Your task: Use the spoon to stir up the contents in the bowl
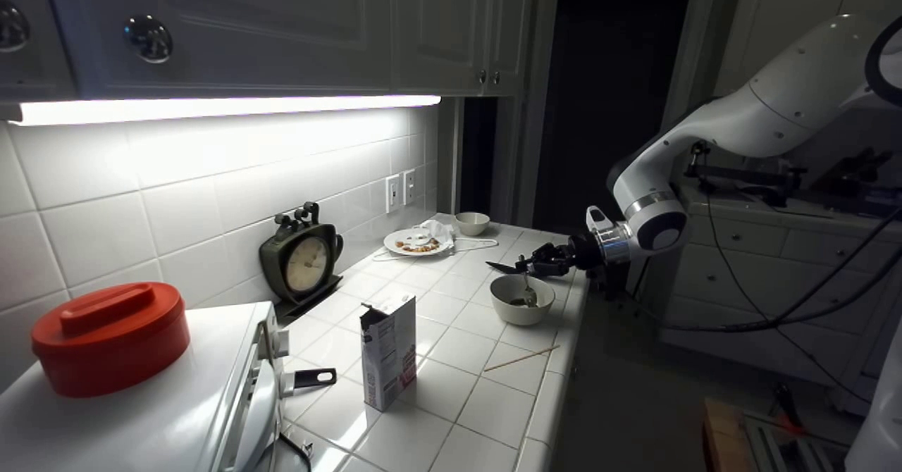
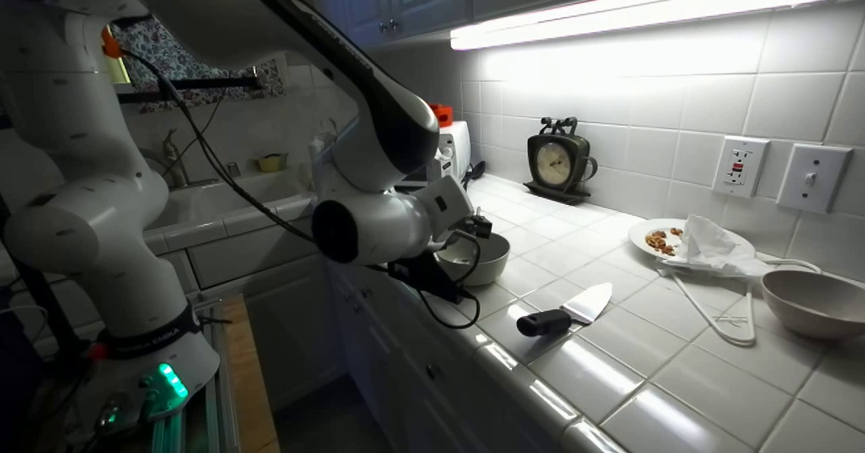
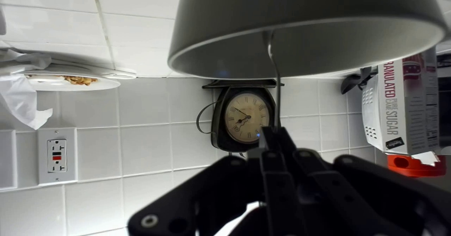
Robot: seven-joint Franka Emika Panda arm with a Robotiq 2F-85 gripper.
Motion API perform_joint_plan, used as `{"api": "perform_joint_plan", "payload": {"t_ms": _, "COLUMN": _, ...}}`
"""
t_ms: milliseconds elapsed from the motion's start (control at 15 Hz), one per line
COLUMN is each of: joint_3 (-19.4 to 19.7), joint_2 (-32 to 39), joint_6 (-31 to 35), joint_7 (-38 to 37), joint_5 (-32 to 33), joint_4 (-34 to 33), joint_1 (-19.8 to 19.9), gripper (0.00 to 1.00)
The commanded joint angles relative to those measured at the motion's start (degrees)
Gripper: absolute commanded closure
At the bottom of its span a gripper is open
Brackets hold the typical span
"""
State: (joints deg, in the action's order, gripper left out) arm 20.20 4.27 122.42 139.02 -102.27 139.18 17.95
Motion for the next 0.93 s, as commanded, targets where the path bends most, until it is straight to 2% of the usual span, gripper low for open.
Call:
{"api": "perform_joint_plan", "payload": {"t_ms": 0, "joint_3": -0.36, "joint_2": 1.79, "joint_6": -1.27, "joint_7": 4.57, "joint_5": -5.15, "joint_4": -1.08, "joint_1": 0.25, "gripper": 0.99}}
{"api": "perform_joint_plan", "payload": {"t_ms": 400, "joint_3": -0.58, "joint_2": 4.29, "joint_6": -6.21, "joint_7": 5.0, "joint_5": -10.61, "joint_4": -2.68, "joint_1": 0.11, "gripper": 0.99}}
{"api": "perform_joint_plan", "payload": {"t_ms": 867, "joint_3": -0.89, "joint_2": 4.45, "joint_6": -9.91, "joint_7": -1.65, "joint_5": -6.23, "joint_4": -1.86, "joint_1": -0.45, "gripper": 0.99}}
